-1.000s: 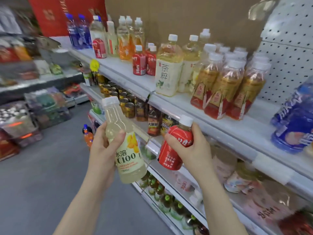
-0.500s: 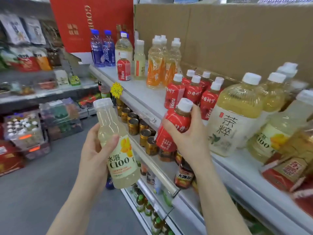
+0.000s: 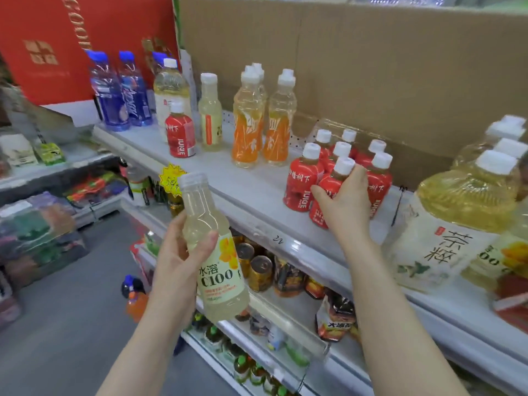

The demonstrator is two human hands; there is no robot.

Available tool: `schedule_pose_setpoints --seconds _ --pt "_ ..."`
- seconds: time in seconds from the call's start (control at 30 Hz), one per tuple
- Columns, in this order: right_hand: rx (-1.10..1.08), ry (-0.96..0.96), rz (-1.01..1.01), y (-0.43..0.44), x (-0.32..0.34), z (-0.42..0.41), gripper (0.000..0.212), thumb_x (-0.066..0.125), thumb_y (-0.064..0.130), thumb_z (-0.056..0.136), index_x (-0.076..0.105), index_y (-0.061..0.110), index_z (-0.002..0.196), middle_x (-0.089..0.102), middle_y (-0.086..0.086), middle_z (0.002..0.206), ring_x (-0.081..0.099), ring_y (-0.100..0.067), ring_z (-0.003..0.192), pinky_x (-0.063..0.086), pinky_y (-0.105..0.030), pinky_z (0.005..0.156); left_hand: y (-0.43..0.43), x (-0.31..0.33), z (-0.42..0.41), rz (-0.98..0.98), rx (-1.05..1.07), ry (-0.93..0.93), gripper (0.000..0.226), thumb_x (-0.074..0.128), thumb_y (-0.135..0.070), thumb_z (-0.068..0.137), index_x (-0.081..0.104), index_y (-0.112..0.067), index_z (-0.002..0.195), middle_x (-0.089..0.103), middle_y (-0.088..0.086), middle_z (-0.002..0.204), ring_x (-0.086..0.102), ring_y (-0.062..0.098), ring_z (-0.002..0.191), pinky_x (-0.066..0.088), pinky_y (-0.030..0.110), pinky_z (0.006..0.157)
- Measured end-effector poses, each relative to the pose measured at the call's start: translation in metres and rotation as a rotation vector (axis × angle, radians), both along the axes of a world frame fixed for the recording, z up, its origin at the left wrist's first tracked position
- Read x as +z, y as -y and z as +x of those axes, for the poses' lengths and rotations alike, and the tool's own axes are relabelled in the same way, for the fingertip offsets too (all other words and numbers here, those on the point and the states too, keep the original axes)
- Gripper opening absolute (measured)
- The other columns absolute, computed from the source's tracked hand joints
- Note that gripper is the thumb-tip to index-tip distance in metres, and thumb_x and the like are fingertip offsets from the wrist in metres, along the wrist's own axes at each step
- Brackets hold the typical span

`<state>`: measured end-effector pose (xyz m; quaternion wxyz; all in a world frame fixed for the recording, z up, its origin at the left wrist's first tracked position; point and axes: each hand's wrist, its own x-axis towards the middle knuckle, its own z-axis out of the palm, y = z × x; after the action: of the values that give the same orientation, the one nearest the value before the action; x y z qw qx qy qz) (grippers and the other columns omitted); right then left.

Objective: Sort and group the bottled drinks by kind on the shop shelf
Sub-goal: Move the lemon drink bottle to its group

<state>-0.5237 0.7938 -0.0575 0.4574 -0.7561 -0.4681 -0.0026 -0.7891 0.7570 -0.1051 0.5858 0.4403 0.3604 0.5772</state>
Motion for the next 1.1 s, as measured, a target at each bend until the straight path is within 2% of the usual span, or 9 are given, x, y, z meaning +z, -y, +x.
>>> schedule_pose_setpoints --seconds 0.13,0.23,0.3,0.4,0.53,0.67,0.83,0.93,1.1 --pt "-0.061 -0.007 -0.097 0.005 0.009 -0.012 0.078 0.077 0.030 0.089 0.031 0.008 0.148 0.044 -0.012 0.147 0.044 -0.030 0.136 0.037 -0.035 0.106 -0.008 0.001 -0.002 0.022 -0.105 -0.009 0.088 0.090 -0.059 0.051 0.055 -0.037 0.129 0.073 0.002 0.117 0.070 0.027 0.106 0.053 0.046 0.089" --pt "-0.087 0.111 -0.012 0.046 0.021 -0.043 0.083 0.065 0.037 0.096 0.017 0.013 0.159 0.033 -0.009 0.159 0.030 -0.025 0.147 0.028 -0.042 0.121 -0.009 -0.003 0.004 0.054 -0.192 -0.038 0.059 0.086 -0.034 0.070 0.056 -0.042 0.120 0.074 -0.005 0.112 0.069 0.026 0.107 0.052 0.039 0.086" --pt "0.030 0.072 0.084 0.083 0.028 -0.071 0.068 0.058 0.047 0.098 0.029 0.023 0.156 0.041 0.008 0.153 0.036 -0.009 0.141 0.034 -0.029 0.116 -0.004 -0.006 0.015 0.098 -0.272 -0.087 0.066 0.085 -0.032 0.068 0.054 -0.037 0.126 0.073 -0.008 0.114 0.070 0.018 0.105 0.054 0.035 0.084" --pt "0.241 -0.262 0.038 0.124 0.028 -0.098 0.035 0.063 0.052 0.094 0.057 0.039 0.126 0.063 0.024 0.122 0.055 0.010 0.115 0.045 -0.018 0.096 0.014 -0.007 0.043 0.166 -0.413 -0.141 0.069 0.088 -0.024 0.071 0.053 -0.030 0.130 0.073 -0.012 0.108 0.071 0.010 0.097 0.057 0.024 0.074" --pt "0.091 -0.487 0.130 0.161 0.013 -0.082 0.029 0.074 0.041 0.087 0.063 0.036 0.114 0.075 0.010 0.105 0.070 -0.001 0.099 0.058 -0.038 0.091 0.049 -0.005 0.086 0.224 -0.605 -0.219 0.060 0.082 -0.024 0.069 0.054 -0.041 0.120 0.074 -0.012 0.100 0.072 0.007 0.090 0.053 0.028 0.075" --pt "-0.027 -0.509 0.230 0.207 0.010 -0.053 0.016 0.074 0.031 0.087 0.069 0.025 0.101 0.076 0.003 0.094 0.072 -0.015 0.091 0.059 -0.041 0.084 0.081 -0.002 0.123 0.298 -0.776 -0.291 0.065 0.079 -0.001 0.076 0.053 -0.043 0.118 0.074 -0.011 0.101 0.072 0.009 0.092 0.053 0.028 0.077" --pt "-0.125 -0.437 0.364 0.262 0.014 -0.016 0.019 0.071 0.025 0.094 0.066 0.025 0.113 0.075 0.004 0.104 0.071 -0.013 0.097 0.058 -0.042 0.088 0.102 0.017 0.161 0.401 -0.919 -0.270 0.053 0.083 -0.032 0.077 0.056 -0.039 0.123 0.070 -0.012 0.117 0.065 0.005 0.112 0.054 0.024 0.093" --pt "-0.181 -0.360 0.420 0.297 0.022 0.018 0.035 0.070 0.033 0.095 0.055 0.038 0.126 0.071 0.006 0.113 0.070 -0.013 0.102 0.058 -0.041 0.088 0.104 0.037 0.190 0.535 -0.839 -0.292 0.047 0.066 -0.054 0.076 0.059 -0.041 0.120 0.066 -0.018 0.122 0.059 0.003 0.120 0.050 0.025 0.102" --pt "-0.209 -0.263 0.519 0.351 0.045 0.080 0.030 0.064 0.032 0.097 0.054 0.047 0.121 0.071 -0.005 0.105 0.071 -0.020 0.091 0.058 -0.036 0.078 0.126 0.086 0.260 0.859 -0.657 -0.522 0.053 0.066 -0.049 0.084 0.049 -0.044 0.134 0.047 -0.032 0.132 0.048 0.001 0.124 0.043 0.038 0.109"
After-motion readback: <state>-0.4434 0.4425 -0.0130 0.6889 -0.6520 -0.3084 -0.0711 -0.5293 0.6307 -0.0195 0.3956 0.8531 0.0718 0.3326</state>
